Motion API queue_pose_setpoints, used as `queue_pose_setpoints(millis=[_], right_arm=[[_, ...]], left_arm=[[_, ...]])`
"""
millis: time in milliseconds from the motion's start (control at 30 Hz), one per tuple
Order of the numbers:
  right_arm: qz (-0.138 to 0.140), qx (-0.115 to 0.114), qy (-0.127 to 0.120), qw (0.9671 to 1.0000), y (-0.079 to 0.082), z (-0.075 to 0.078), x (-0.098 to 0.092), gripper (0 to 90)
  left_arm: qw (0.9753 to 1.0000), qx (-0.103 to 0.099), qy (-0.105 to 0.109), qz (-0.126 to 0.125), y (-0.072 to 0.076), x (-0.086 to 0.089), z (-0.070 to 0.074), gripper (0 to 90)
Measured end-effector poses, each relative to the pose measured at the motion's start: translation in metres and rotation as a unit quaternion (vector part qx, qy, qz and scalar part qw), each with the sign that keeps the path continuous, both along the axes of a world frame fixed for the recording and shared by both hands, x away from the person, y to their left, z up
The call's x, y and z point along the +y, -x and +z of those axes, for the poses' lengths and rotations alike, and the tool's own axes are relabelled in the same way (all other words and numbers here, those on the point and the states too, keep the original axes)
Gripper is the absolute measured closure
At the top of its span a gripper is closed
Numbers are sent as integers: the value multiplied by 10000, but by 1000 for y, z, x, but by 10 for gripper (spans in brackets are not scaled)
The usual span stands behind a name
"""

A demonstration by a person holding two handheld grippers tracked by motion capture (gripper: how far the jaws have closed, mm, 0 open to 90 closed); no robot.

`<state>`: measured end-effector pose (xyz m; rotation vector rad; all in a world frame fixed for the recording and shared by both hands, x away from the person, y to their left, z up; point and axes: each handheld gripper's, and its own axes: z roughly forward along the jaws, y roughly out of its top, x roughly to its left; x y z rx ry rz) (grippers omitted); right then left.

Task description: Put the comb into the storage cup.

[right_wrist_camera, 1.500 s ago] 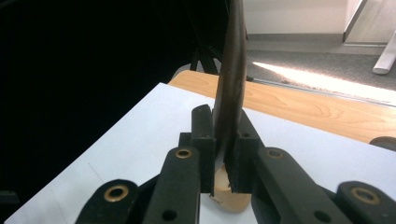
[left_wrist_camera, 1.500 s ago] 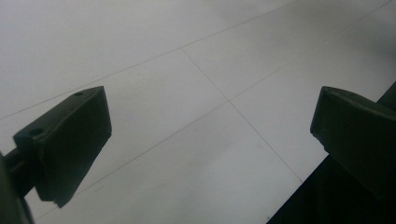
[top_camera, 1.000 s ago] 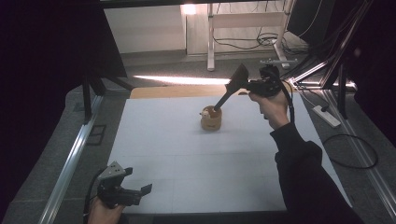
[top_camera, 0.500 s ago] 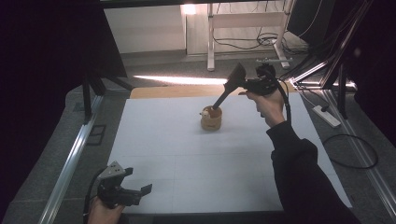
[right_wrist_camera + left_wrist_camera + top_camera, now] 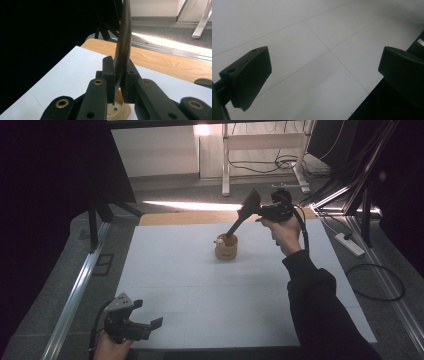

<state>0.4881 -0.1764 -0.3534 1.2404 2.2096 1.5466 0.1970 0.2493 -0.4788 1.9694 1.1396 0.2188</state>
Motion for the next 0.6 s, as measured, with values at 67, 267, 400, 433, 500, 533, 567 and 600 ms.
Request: queue_pose_setpoints(millis=[67, 267, 400, 433, 500, 533, 567, 600], right_arm=[[13, 8, -3, 10000, -1, -2, 1, 838], [29, 31, 47, 10000, -2, -5, 5, 837], [35, 55, 75, 10000, -3, -8, 8, 837], [39, 62, 83, 9999, -3, -9, 9, 838], [44, 65, 108, 9999, -3, -11, 11, 838], [52, 67, 132, 9999, -3, -12, 11, 838], [58, 71, 149, 9998, -3, -12, 12, 838], [61, 64, 157, 9998, -4, -14, 13, 837]], left_arm=[[10000, 7, 6, -2, 0, 0, 0, 0], [10000, 15, 30, -6, 0, 1, 0, 0], [10000, 21, 49, -9, -1, 1, 0, 0], [10000, 21, 50, -10, 0, 1, 0, 0], [10000, 23, 56, -11, -1, 1, 0, 0], [10000, 26, 58, -11, -1, 1, 0, 0], [10000, 27, 61, -11, -1, 2, 0, 0], [10000, 29, 64, -13, -1, 2, 0, 0]])
